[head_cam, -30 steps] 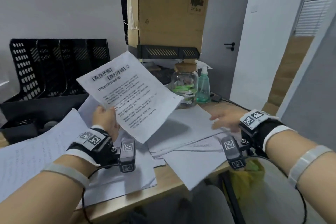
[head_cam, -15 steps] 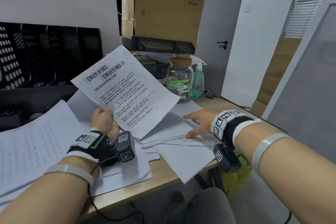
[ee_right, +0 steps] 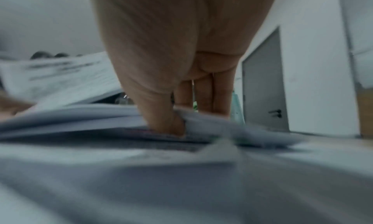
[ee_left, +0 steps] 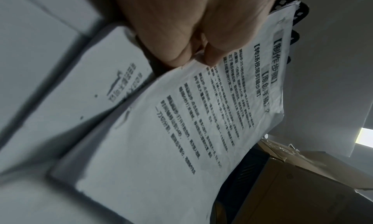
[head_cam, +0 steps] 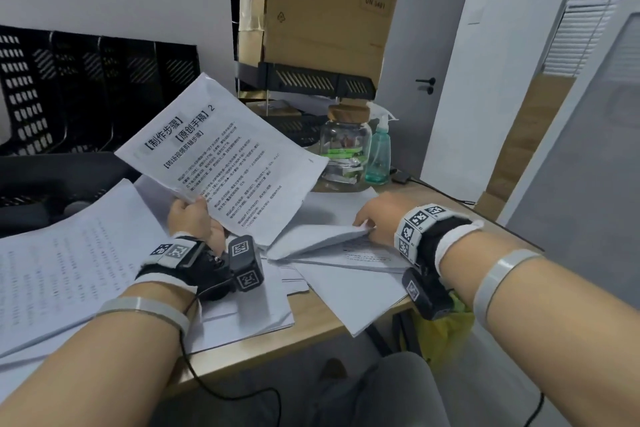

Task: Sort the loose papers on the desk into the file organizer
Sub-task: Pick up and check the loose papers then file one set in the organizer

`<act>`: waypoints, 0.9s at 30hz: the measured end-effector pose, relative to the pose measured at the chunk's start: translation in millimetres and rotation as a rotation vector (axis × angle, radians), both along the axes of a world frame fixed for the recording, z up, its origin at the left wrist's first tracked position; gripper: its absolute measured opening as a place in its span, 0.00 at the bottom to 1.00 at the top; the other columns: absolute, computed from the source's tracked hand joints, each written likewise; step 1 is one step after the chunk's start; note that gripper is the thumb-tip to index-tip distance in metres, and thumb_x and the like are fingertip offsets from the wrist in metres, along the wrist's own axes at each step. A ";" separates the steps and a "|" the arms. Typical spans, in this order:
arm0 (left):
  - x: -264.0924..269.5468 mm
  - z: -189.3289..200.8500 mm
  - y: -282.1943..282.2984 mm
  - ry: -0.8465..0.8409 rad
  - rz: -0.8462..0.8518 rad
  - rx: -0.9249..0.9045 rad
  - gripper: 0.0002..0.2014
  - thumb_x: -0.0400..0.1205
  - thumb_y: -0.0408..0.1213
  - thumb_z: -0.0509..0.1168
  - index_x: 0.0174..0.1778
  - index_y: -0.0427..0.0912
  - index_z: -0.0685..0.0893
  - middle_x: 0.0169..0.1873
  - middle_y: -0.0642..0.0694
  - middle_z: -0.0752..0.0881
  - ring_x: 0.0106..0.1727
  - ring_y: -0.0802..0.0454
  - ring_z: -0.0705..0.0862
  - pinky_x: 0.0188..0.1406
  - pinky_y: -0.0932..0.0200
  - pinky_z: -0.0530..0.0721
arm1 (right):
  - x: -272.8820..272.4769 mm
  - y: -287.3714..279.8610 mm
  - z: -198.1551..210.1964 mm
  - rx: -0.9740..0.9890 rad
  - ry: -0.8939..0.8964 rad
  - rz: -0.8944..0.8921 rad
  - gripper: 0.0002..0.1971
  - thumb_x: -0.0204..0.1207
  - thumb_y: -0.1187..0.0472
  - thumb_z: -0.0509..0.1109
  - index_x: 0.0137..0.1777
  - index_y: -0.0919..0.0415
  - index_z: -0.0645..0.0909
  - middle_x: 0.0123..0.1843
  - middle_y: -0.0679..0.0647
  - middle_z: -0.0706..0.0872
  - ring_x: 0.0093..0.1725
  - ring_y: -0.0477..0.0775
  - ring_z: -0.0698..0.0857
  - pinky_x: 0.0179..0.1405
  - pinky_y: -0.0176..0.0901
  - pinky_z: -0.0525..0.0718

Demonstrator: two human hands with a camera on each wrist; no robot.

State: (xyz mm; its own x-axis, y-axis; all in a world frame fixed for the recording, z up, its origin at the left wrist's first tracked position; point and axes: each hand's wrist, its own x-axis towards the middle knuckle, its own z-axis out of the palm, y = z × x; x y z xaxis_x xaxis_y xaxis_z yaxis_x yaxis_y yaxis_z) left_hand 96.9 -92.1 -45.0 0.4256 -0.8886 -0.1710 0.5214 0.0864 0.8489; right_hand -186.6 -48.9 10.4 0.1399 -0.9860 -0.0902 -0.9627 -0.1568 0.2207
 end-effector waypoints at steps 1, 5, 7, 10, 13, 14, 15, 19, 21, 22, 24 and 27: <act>2.2 -1.8 -1.6 -0.040 -0.009 -0.008 0.11 0.90 0.27 0.56 0.64 0.37 0.79 0.49 0.44 0.85 0.59 0.44 0.84 0.61 0.52 0.82 | -2.6 1.2 1.7 -0.039 -0.030 -0.022 0.11 0.79 0.63 0.65 0.53 0.51 0.88 0.44 0.50 0.87 0.42 0.57 0.85 0.31 0.37 0.76; 10.1 -7.7 -8.7 -0.099 0.046 0.030 0.10 0.89 0.29 0.58 0.63 0.39 0.81 0.58 0.43 0.84 0.64 0.42 0.85 0.68 0.53 0.78 | -33.0 0.1 6.0 -0.266 -0.453 -0.134 0.11 0.80 0.58 0.65 0.50 0.52 0.90 0.48 0.55 0.91 0.44 0.58 0.87 0.41 0.43 0.86; 10.2 -9.5 -8.0 -0.121 0.061 0.053 0.15 0.89 0.31 0.58 0.71 0.36 0.79 0.65 0.38 0.84 0.67 0.39 0.83 0.64 0.54 0.76 | -55.0 -2.8 7.8 -0.490 -0.740 -0.193 0.12 0.78 0.62 0.64 0.52 0.55 0.89 0.52 0.59 0.92 0.52 0.65 0.88 0.55 0.53 0.87; 9.0 -7.7 -4.0 -0.263 0.092 0.103 0.18 0.91 0.33 0.56 0.76 0.33 0.75 0.71 0.34 0.81 0.71 0.35 0.80 0.62 0.50 0.75 | -76.4 0.4 14.6 -0.634 -1.010 -0.285 0.10 0.81 0.62 0.66 0.43 0.64 0.85 0.43 0.64 0.89 0.45 0.67 0.85 0.42 0.39 0.85; 12.8 -9.7 -10.6 -0.405 0.091 0.139 0.16 0.90 0.35 0.56 0.72 0.34 0.77 0.68 0.35 0.80 0.62 0.35 0.80 0.54 0.52 0.74 | -81.9 3.3 16.7 -0.663 -1.154 -0.329 0.09 0.85 0.60 0.65 0.49 0.65 0.85 0.46 0.61 0.85 0.45 0.57 0.80 0.24 0.34 0.70; 14.3 -10.4 -12.6 -0.441 0.090 0.139 0.12 0.90 0.35 0.56 0.67 0.36 0.78 0.63 0.34 0.81 0.55 0.37 0.79 0.49 0.53 0.76 | -83.8 1.1 14.7 -0.664 -1.187 -0.347 0.11 0.85 0.60 0.65 0.53 0.68 0.84 0.49 0.62 0.86 0.47 0.59 0.82 0.25 0.36 0.70; 15.5 -11.2 -13.4 -0.458 0.089 0.148 0.08 0.90 0.34 0.56 0.62 0.39 0.77 0.58 0.36 0.79 0.50 0.39 0.78 0.46 0.54 0.76 | -84.2 -1.4 11.7 -0.655 -1.211 -0.367 0.13 0.85 0.59 0.65 0.52 0.72 0.83 0.50 0.65 0.87 0.48 0.61 0.83 0.26 0.37 0.71; 17.0 -15.0 -16.4 -0.472 0.061 0.153 0.13 0.89 0.34 0.58 0.66 0.34 0.80 0.52 0.36 0.81 0.48 0.40 0.81 0.53 0.46 0.79 | -79.1 -9.4 5.8 -0.572 -1.253 -0.400 0.16 0.86 0.58 0.64 0.59 0.72 0.84 0.56 0.65 0.88 0.48 0.58 0.82 0.40 0.39 0.74; 16.8 -16.0 -16.6 -0.480 0.051 0.147 0.13 0.89 0.34 0.58 0.67 0.34 0.79 0.52 0.36 0.81 0.51 0.41 0.80 0.53 0.47 0.78 | -76.9 -12.7 5.3 -0.556 -1.232 -0.406 0.17 0.85 0.58 0.64 0.59 0.73 0.84 0.57 0.66 0.88 0.47 0.59 0.82 0.40 0.41 0.75; 16.4 -16.0 -16.6 -0.478 0.051 0.146 0.12 0.90 0.34 0.58 0.67 0.35 0.79 0.53 0.36 0.80 0.52 0.41 0.79 0.53 0.48 0.77 | -76.8 -14.7 4.6 -0.551 -1.218 -0.411 0.18 0.85 0.57 0.64 0.60 0.74 0.83 0.57 0.68 0.88 0.48 0.63 0.84 0.42 0.44 0.77; 15.7 -15.0 -15.6 -0.447 0.044 0.151 0.12 0.89 0.35 0.58 0.67 0.36 0.78 0.55 0.35 0.81 0.53 0.39 0.81 0.56 0.46 0.80 | -79.4 -19.6 2.4 -0.532 -1.180 -0.439 0.18 0.84 0.58 0.64 0.60 0.74 0.83 0.58 0.70 0.88 0.52 0.68 0.86 0.48 0.51 0.83; 16.4 -13.4 -15.1 -0.426 0.051 0.144 0.14 0.89 0.37 0.59 0.68 0.36 0.78 0.57 0.34 0.82 0.55 0.37 0.81 0.63 0.40 0.81 | -86.9 -21.5 2.1 -0.461 -1.043 -0.492 0.13 0.82 0.65 0.62 0.58 0.69 0.85 0.58 0.69 0.89 0.51 0.67 0.86 0.50 0.51 0.84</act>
State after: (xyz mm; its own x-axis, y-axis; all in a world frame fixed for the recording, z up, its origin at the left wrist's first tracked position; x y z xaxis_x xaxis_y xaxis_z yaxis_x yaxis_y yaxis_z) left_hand 113.3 -107.3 -58.4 0.5274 -0.8447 -0.0912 0.1213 -0.0314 0.9921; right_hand -273.5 -70.5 12.6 -0.4567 -0.8643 0.2107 -0.6459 0.1592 -0.7467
